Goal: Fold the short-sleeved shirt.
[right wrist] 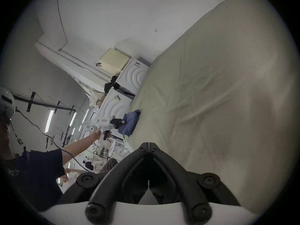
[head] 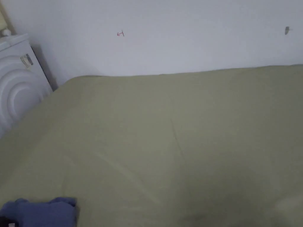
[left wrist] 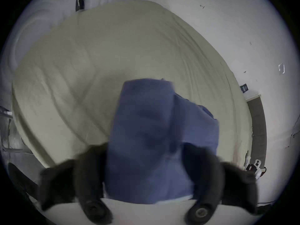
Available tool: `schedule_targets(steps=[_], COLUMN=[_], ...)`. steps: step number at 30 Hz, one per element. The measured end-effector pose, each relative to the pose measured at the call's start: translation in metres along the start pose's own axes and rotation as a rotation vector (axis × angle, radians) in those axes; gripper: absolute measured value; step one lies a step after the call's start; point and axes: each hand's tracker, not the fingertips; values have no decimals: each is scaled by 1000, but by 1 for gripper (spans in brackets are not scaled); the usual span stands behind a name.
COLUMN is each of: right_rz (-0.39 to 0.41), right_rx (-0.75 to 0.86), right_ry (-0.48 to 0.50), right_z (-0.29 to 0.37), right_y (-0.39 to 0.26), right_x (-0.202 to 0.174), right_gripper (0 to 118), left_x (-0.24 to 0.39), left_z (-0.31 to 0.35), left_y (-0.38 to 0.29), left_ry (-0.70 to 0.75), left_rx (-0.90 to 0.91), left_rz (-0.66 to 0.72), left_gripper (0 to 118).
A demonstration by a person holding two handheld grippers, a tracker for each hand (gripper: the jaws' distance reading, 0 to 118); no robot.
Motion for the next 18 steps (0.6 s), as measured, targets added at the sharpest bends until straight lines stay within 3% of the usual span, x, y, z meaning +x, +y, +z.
schedule_targets(steps=[5, 10, 13, 14, 15, 18], right_rz=[93, 208, 311, 330, 347, 372], right_rx=[48, 79, 104, 114, 137, 207], right_ry=[41, 40, -34, -58, -74, -111], right_z=[42, 89, 116, 123, 131, 150], right_y=[0, -4, 0, 4, 9, 25], right_x=[-33, -66, -83, -88, -91, -102], right_gripper=[0, 0, 0, 0, 0, 0], left_x=[33, 132, 222, 209, 234, 312], left_z=[101, 193, 204, 189, 177, 122], left_y=[-12, -57, -103, -92, -107, -160], left_ry=[175, 320, 192, 139, 81, -53], left_rx=[192, 434, 580, 618, 666, 738], left_rz=[-152, -215, -376, -428, -477, -467], left_gripper=[104, 103, 103, 103, 103, 103])
